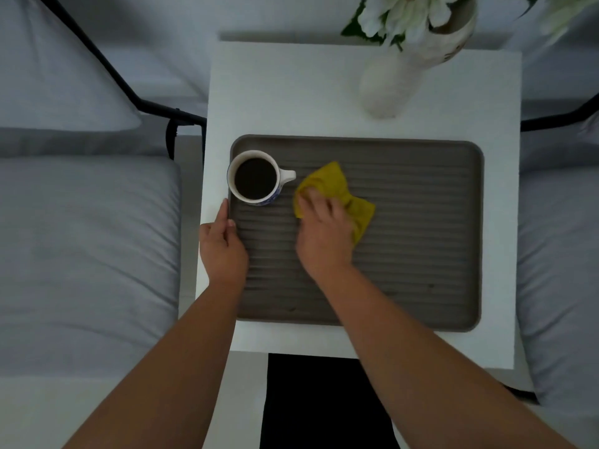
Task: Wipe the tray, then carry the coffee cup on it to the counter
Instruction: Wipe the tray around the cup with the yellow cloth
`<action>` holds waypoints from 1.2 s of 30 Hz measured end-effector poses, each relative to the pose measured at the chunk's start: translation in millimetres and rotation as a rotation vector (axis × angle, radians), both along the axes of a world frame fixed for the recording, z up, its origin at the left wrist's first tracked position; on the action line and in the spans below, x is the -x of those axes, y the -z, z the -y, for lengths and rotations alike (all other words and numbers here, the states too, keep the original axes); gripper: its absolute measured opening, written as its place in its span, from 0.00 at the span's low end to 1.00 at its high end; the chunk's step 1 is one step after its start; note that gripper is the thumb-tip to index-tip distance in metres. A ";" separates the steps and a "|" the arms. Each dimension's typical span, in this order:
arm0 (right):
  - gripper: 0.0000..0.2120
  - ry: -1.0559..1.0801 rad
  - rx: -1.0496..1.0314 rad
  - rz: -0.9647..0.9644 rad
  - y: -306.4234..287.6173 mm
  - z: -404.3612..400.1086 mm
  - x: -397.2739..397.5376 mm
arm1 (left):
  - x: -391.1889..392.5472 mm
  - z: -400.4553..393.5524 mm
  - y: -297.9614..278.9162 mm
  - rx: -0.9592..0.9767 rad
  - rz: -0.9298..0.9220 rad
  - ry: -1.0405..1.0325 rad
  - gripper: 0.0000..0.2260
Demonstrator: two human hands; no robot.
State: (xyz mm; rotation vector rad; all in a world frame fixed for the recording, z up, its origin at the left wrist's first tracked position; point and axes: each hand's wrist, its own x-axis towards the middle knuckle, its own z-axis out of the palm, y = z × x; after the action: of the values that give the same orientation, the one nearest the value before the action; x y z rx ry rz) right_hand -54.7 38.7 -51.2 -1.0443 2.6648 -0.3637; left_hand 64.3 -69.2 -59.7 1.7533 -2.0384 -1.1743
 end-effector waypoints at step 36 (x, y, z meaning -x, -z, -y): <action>0.23 0.243 -0.020 -0.135 11.7 -132.9 36.0 | -3.9 3.2 -2.2 -0.030 -0.029 0.032 0.18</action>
State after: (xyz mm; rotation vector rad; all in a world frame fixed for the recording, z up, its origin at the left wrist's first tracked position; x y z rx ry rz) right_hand -90.7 171.6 -63.0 -0.7653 2.9183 -0.3218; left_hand 68.1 -72.4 -57.6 1.7130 -2.0502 -1.2391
